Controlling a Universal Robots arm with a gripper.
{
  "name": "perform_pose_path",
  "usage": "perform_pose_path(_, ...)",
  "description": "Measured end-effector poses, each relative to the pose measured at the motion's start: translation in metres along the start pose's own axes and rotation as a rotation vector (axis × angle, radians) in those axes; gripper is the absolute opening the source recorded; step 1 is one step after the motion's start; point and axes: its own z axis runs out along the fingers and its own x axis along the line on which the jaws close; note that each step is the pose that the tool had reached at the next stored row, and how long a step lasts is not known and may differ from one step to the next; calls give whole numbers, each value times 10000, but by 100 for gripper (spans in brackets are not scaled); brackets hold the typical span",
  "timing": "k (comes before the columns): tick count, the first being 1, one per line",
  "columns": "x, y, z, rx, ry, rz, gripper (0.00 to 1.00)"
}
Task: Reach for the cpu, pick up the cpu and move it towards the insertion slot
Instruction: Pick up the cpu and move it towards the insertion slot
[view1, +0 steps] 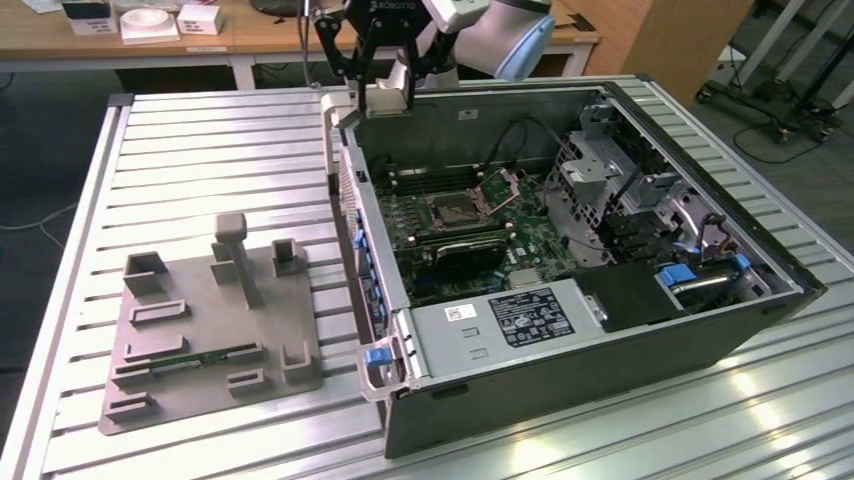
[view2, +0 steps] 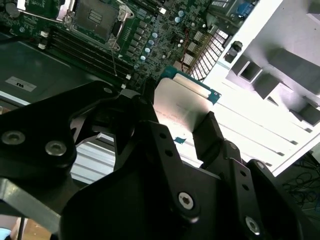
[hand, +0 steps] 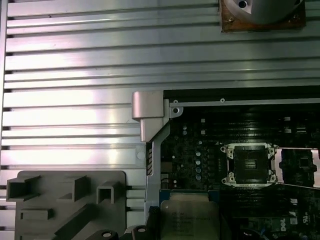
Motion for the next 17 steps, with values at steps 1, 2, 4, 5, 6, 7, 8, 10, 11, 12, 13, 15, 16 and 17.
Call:
perform_pose_path(1, -11, 2, 3, 0, -2, 0, 55)
perform_pose_path(2, -22, 4, 5, 0, -2, 0, 55)
perform_pose_path(4, -45, 9, 11, 0, -5, 0, 55)
perform_pose_path(5, -57, 11, 13, 1, -6, 0, 55)
perform_pose_path(6, -68, 13, 16, 0, -7, 0, 55)
perform_pose_path(7, -79, 15, 19, 0, -9, -1, 55)
perform_pose_path(8, -90, 17, 21, 0, -9, 0, 55)
perform_pose_path(10, -112, 21, 27, 0, -13, 0, 55)
perform_pose_path(11, -124, 23, 29, 1, -14, 0, 55)
perform_pose_path(12, -136, 25, 32, 0, -16, -1, 55)
perform_pose_path(13, -146, 27, 34, 0, -18, -1, 55)
perform_pose_path(15, -169, 30, 39, 0, -21, -1, 55)
perform_pose_path(16, -180, 32, 42, -1, -22, 0, 55)
perform_pose_path(17, -192, 35, 44, 0, -24, -1, 55)
